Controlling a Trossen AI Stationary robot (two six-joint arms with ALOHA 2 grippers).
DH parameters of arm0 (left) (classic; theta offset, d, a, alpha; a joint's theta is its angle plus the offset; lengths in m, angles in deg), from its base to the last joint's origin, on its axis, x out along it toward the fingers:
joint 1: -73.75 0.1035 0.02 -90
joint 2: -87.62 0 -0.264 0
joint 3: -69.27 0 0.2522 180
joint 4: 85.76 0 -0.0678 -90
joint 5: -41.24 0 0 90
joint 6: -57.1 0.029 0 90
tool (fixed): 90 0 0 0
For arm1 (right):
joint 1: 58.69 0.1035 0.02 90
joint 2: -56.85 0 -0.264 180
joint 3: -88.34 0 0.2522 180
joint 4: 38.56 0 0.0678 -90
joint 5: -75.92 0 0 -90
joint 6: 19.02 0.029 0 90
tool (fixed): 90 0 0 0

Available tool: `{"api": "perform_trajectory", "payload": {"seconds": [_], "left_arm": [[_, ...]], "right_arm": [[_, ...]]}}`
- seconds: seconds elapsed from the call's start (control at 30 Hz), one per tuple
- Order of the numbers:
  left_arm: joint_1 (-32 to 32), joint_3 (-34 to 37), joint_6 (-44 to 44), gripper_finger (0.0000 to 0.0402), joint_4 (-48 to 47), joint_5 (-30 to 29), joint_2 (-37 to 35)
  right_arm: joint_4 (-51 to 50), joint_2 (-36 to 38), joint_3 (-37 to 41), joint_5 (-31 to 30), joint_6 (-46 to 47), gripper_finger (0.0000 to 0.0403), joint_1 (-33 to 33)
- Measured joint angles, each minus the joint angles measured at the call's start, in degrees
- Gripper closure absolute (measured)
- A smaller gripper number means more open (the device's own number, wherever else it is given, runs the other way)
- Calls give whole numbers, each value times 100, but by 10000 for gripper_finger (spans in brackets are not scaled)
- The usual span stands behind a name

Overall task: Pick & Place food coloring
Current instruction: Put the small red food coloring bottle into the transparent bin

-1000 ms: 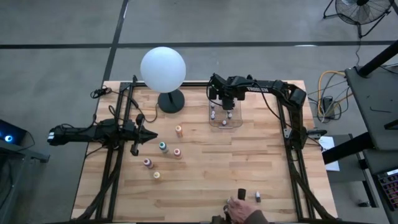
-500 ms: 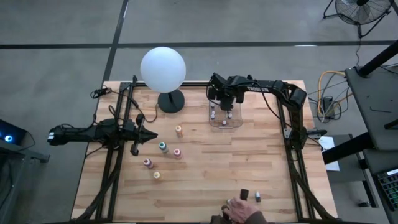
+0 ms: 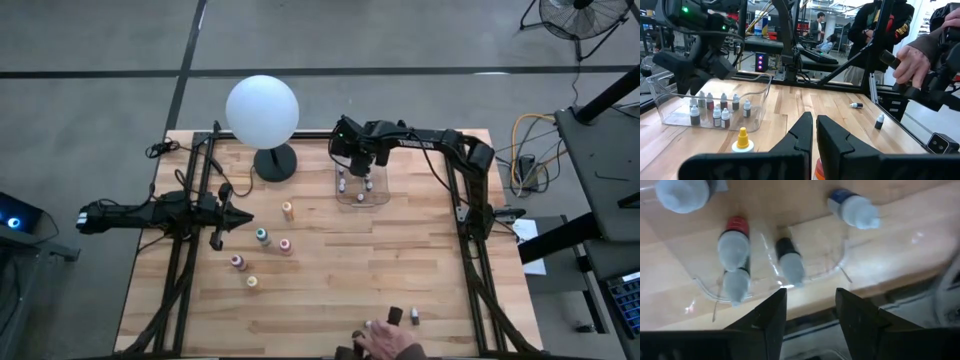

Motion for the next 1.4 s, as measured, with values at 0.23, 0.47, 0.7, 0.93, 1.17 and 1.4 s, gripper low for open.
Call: {"api": "perform_trajectory", "payload": {"seconds": [0.23,0.47,0.7,0.93,1.17,1.4], "left_arm": [[-1,-2,-2,401,0,0,0],[-2,-1,-1,401,0,0,0],[-2,0,0,401,0,0,2],[-2,0,0,401,0,0,0],[0,0,-2,401,0,0,0],[-1,-2,-1,401,0,0,0]], "right_arm": [[-35,303,-11,255,542,216,71],[-53,760,-7,283,1577,194,190],[-276,1309,-7,331,2700,164,392],[-478,1860,-5,327,3770,133,641],[-742,2379,-3,280,5233,112,962],[-1060,2862,-25,276,6905,99,1348]]}}
